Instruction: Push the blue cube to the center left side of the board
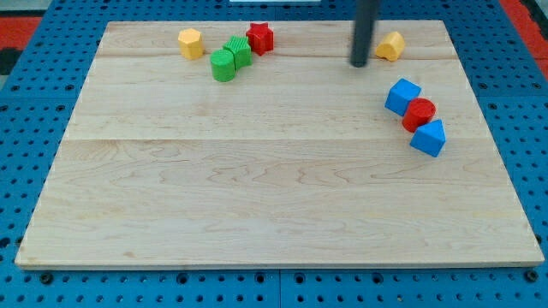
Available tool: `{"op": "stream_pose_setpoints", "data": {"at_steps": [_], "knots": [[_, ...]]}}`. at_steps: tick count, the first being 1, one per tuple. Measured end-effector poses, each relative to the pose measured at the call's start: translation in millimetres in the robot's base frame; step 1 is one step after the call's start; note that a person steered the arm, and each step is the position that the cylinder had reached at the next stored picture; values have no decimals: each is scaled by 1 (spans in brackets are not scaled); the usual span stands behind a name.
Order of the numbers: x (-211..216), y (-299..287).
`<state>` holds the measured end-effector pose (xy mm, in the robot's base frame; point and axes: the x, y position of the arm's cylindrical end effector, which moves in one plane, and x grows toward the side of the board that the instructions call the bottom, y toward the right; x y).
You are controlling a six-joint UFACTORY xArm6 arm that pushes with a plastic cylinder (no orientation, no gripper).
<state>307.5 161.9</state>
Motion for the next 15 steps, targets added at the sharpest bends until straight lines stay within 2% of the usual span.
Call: {"op": "stream_pose_setpoints", "data": {"at_steps": [1,2,4,6,7,8,9,10,12,13,14,15], "knots": [[13,60],[40,63],[84,-38],[143,-66],[121,-146],[76,-144],[51,-135],[51,-140],[89,-137],[90,-129],[68,-99],[48,-122]]}}
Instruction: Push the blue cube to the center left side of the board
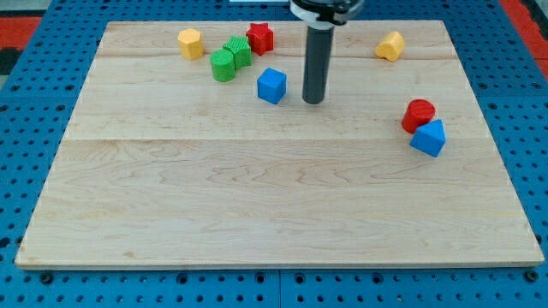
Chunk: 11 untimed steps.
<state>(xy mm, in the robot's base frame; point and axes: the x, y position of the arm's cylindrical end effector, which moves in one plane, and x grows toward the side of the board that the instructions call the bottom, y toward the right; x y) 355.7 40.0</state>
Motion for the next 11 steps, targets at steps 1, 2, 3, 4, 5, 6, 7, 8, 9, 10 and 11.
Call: {"op": "stream_pose_setpoints", "data": {"at_steps": [1,2,3,4,5,6,7,8,9,10,11], "knots": [[-9,-54],[-24,-75],[-39,-103],[-55,-107],[-58,-121],[-42,-154],[-18,-167],[10,-199],[20,-243],[-21,-247],[-65,-246]]}}
